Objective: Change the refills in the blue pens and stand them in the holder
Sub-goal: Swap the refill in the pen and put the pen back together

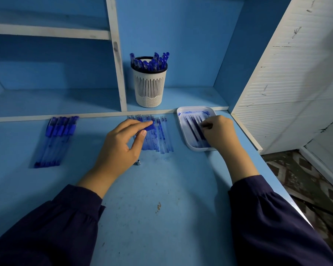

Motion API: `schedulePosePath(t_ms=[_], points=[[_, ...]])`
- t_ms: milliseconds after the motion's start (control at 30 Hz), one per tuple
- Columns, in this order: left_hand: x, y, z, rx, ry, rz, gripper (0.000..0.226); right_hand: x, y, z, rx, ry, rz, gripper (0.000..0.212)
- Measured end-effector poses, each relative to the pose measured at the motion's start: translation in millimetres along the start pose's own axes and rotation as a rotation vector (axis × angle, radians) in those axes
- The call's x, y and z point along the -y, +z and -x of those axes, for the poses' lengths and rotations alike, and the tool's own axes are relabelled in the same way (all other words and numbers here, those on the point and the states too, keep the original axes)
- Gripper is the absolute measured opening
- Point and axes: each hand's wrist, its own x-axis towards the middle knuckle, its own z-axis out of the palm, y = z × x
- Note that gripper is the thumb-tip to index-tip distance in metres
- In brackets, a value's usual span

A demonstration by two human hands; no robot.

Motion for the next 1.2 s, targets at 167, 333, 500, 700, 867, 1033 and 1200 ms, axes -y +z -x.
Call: schedulePosePath(t_ms=[167,333,500,700,867,1033,1200], points=[[-1.2,-0.4,0.0,-0.014,0.003,0.003,0.027,7.0,-10.0,7.9,-0.058,0.076,-0.348,0.034],[-2.7,-0.7,-0.2,-0.049,0.011,0.019,0.027,25.8,-13.9,22.1,0.035,0.133,-0.898,0.024],[-2.0,-0.6,-0.3,-0.047,0.021,0.029,0.027,42.4,-2.6,27.5,-0.022,0.220,-1.257,0.019],[-1.6,-0.4,-0.5,-0.031,0.036,0.030,0.027,52.4,4.7,31.7,-0.120,0.257,-1.387,0.013],[-1.3,-0.6,-0.2,-0.026,0.038,0.032,0.027,51.8,7.0,32.2,-0.150,0.277,-1.367,0.011],[-1.2,-0.7,-0.2,-0.026,0.047,0.036,0.027,58.0,13.2,35.3,-0.152,0.261,-1.363,0.010],[-1.9,-0.4,0.1,-0.022,0.055,0.033,0.027,57.7,15.0,35.2,-0.176,0.277,-1.335,0.010]])
